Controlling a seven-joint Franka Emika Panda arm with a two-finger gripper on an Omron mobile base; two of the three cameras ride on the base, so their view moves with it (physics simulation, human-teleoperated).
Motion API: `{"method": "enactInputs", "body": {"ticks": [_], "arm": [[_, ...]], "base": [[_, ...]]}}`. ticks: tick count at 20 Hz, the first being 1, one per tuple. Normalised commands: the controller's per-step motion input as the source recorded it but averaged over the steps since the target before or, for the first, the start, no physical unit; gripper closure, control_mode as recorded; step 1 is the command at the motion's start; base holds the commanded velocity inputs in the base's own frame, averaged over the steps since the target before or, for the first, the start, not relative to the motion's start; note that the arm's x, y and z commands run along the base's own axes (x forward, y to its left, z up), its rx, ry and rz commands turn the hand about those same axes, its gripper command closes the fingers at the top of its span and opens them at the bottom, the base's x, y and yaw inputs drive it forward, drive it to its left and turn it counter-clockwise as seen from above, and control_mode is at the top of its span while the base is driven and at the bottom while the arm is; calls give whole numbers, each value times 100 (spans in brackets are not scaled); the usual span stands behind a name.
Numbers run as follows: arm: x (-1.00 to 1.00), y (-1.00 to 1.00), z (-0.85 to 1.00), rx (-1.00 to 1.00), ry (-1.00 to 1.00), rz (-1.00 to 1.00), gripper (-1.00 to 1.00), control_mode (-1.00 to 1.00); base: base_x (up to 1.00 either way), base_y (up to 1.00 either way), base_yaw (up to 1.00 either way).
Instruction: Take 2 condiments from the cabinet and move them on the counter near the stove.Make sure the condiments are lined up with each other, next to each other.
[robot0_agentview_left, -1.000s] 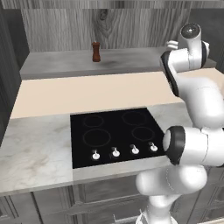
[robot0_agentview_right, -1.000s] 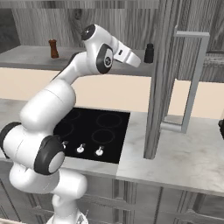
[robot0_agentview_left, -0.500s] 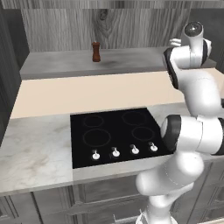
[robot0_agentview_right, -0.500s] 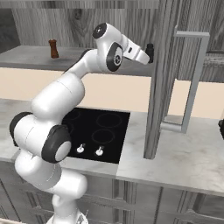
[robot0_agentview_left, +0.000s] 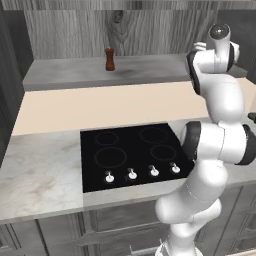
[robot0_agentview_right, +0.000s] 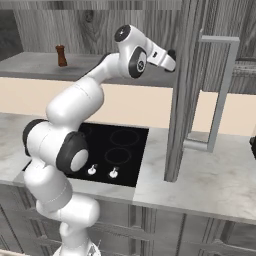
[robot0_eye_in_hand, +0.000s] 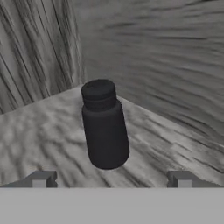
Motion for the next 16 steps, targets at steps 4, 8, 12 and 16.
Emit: {"method": "enactInputs", "body": {"ticks": [4, 8, 12, 16], "arm": [[18, -7, 0, 0, 0, 0, -100, -100], [10, -11, -7, 0, 0, 0, -100, -100], [7, -11, -15, 0, 0, 0, -100, -100], [9, -9, -11, 0, 0, 0, -100, -100]], "base": [[0, 0, 0], [0, 0, 0], [0, 0, 0], [0, 0, 0]]}}
